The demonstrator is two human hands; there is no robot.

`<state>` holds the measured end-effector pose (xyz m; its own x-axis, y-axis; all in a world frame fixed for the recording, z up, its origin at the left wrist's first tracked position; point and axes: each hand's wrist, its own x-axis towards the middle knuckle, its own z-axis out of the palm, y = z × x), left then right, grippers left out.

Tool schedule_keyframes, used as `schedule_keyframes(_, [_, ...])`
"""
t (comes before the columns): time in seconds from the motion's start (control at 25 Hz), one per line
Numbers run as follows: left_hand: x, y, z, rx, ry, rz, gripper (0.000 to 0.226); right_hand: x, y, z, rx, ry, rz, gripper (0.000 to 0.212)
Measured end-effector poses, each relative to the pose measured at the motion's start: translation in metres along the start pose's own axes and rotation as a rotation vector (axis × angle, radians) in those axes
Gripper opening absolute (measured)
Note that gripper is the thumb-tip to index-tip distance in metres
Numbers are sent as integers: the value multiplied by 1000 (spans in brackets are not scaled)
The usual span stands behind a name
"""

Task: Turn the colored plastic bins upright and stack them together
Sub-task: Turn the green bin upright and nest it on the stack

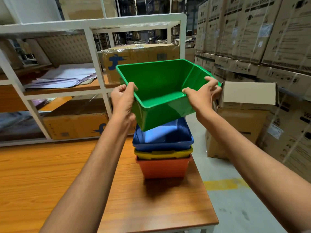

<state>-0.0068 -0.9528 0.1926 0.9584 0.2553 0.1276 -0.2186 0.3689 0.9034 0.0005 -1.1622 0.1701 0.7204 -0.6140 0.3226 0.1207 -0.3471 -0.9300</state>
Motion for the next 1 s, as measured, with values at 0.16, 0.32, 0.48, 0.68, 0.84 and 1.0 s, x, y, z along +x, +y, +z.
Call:
schedule_keyframes(0.16, [-5, 3, -5, 5, -24, 22, 22, 0, -23, -11, -380, 214, -287, 48])
schedule_keyframes(0.32, [-4, 10, -10, 39, -54, 45, 17, 20, -48, -5, -448, 58, -432, 54])
schedule_keyframes(0.48, [-1, 15, -13, 164, -184, 46, 18, 35, -61, 13, -720, -146, -760, 68])
schedule_keyframes(0.68, [-4, 20, -18, 208, -281, -21, 11, 44, -64, 9, -747, -148, -801, 31])
schedule_keyframes(0.84, [12, 15, -27, 222, -152, 35, 26, 50, -76, -11, -714, -30, -716, 27])
schedule_keyframes(1.0, [9, 10, -20, 124, -67, 101, 40, 55, -88, -28, -644, 214, -531, 27])
